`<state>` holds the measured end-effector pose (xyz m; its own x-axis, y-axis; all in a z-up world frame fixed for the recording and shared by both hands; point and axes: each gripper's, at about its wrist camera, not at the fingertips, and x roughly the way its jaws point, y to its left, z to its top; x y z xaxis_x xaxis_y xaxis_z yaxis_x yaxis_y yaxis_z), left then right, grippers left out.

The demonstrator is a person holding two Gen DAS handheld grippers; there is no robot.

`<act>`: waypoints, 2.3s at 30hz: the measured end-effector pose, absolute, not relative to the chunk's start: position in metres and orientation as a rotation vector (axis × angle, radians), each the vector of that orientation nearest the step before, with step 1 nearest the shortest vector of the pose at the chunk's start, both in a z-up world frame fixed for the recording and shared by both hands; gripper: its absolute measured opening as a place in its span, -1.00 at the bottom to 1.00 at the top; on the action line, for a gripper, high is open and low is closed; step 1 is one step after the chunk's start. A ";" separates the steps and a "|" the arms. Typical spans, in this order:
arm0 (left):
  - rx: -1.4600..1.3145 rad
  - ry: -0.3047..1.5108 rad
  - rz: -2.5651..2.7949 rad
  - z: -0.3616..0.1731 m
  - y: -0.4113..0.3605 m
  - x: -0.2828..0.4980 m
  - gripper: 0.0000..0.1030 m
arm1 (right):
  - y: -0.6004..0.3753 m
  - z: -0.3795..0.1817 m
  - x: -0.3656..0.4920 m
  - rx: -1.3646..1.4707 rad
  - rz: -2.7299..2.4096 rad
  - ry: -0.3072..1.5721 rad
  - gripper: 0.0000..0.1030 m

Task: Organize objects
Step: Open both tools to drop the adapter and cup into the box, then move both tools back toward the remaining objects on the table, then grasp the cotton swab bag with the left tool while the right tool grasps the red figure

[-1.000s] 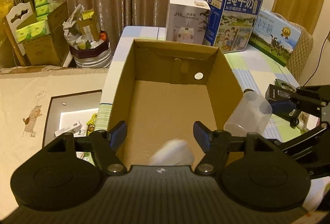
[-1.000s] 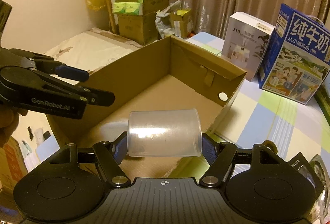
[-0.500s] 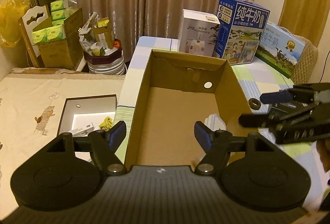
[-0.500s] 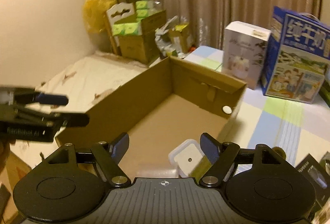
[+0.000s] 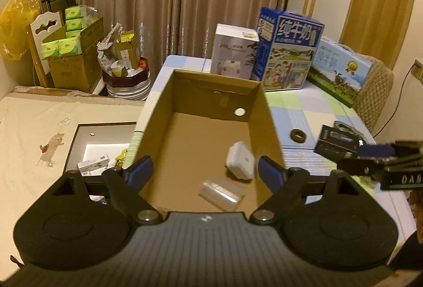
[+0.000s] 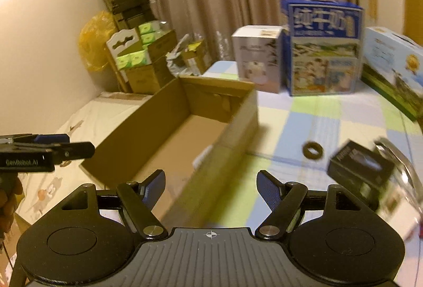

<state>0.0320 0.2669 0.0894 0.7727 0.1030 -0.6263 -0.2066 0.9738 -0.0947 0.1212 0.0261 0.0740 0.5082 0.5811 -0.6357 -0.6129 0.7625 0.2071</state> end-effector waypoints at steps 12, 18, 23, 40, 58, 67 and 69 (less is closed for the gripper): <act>-0.162 0.644 0.105 0.096 0.190 0.013 0.98 | -0.061 0.077 0.078 0.021 0.585 0.739 0.42; -0.143 0.632 0.008 0.098 0.144 0.014 0.98 | -0.109 0.075 0.060 0.053 0.495 0.732 0.42; -0.151 0.643 -0.073 0.092 0.109 0.020 0.98 | -0.154 0.069 0.047 0.091 0.394 0.739 0.42; -0.068 0.679 -0.210 0.069 0.026 0.028 0.98 | -0.251 0.076 0.020 0.165 0.189 0.687 0.42; -0.054 0.735 -0.324 0.010 -0.031 0.124 0.91 | -0.303 0.032 0.113 0.176 0.110 0.728 0.42; 0.010 0.772 -0.397 -0.034 -0.063 0.179 0.73 | -0.310 0.001 0.174 0.148 0.124 0.743 0.41; 0.029 0.777 -0.411 -0.043 -0.070 0.188 0.73 | -0.309 -0.006 0.187 0.140 0.140 0.739 0.41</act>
